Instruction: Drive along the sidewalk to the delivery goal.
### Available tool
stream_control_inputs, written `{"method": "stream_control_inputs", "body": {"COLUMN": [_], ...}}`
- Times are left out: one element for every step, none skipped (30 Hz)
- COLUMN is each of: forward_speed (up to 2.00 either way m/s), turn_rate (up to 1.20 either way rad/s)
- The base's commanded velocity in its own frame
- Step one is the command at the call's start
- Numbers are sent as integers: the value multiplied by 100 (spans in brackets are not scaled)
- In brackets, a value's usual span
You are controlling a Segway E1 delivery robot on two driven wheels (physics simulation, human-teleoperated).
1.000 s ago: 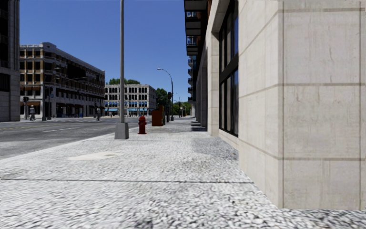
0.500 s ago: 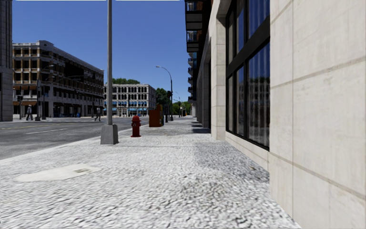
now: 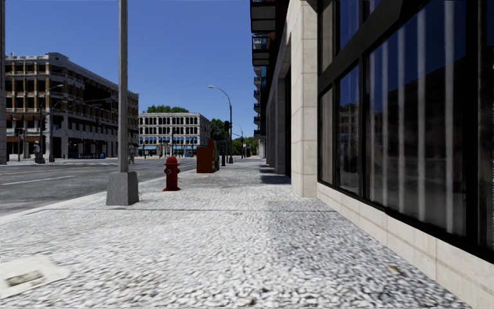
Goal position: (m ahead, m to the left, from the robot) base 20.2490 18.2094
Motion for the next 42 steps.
{"method": "stream_control_inputs", "body": {"forward_speed": [200, 200, 200, 200, 200, 200, 200, 200, 200, 200, 200, 200, 200, 200, 200, 200, 200, 200, 200, 200, 200, 200, 200, 200, 200, 200, 200, 200, 200, 200, 200, 200, 200, 200, 200, 200, 200, 200, 200, 200, 200, 200], "turn_rate": [-17, -17, -17, -17, -17, -5, 0, 0, 0, 0, 0, 0, 0, 0, 0, 0, 0, 0, 0, 0, 0, 0, 0, 0, 0, 0, 0, 0, 0, 0, 0, 0, 0, 0, 0, 0, 0, 0, 0, 0, 0, 0]}}
